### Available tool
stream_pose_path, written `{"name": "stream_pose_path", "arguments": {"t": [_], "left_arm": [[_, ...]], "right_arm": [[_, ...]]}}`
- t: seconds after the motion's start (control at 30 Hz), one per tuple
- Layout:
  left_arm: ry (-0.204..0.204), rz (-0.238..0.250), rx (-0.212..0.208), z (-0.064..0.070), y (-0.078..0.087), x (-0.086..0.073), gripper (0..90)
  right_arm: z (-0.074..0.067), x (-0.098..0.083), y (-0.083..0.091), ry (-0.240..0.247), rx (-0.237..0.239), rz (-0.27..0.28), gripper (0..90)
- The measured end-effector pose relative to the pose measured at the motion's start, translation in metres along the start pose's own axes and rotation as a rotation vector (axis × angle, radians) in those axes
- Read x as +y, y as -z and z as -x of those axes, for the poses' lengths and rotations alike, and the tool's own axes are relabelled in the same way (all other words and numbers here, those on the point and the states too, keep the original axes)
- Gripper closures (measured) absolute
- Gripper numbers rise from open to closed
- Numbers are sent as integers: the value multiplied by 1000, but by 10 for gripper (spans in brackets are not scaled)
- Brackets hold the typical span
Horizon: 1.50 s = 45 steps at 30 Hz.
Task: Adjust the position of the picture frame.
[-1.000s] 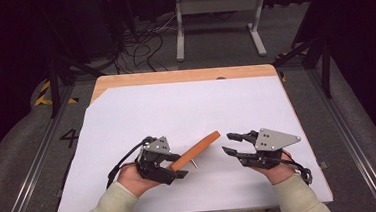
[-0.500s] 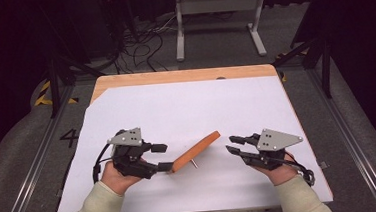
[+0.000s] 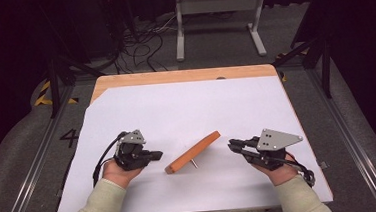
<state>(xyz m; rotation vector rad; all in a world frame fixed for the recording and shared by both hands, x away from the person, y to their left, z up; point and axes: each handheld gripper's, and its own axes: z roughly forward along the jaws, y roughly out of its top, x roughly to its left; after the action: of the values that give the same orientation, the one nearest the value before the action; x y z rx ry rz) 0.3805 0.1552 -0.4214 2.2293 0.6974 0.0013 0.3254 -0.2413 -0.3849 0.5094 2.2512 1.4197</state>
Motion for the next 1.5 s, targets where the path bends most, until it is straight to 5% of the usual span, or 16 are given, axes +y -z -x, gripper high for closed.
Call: {"name": "stream_pose_path", "arguments": {"t": [0.37, 0.6, 0.83, 1.07, 1.27, 1.37, 1.5], "left_arm": [[-15, -148, -35, 3, -30, -3, 900], [-25, -161, -76, 7, -34, -3, 900], [-81, -196, -150, 26, -46, 4, 900], [-104, -179, -207, 42, -54, 11, 900], [-103, -177, -237, 49, -60, 13, 900], [-118, -181, -243, 54, -63, 14, 899], [-131, -190, -245, 59, -66, 15, 899]], "right_arm": [[5, -1, 3, -51, -29, -5, 836], [5, -1, 4, -50, -30, -6, 842], [6, 1, 6, -65, -37, -8, 853], [8, 4, 10, -81, -95, -33, 802], [11, 8, 11, -155, -115, -42, 698], [15, 14, 10, -284, -131, -108, 652], [15, 17, 11, -308, -139, -124, 584]]}}
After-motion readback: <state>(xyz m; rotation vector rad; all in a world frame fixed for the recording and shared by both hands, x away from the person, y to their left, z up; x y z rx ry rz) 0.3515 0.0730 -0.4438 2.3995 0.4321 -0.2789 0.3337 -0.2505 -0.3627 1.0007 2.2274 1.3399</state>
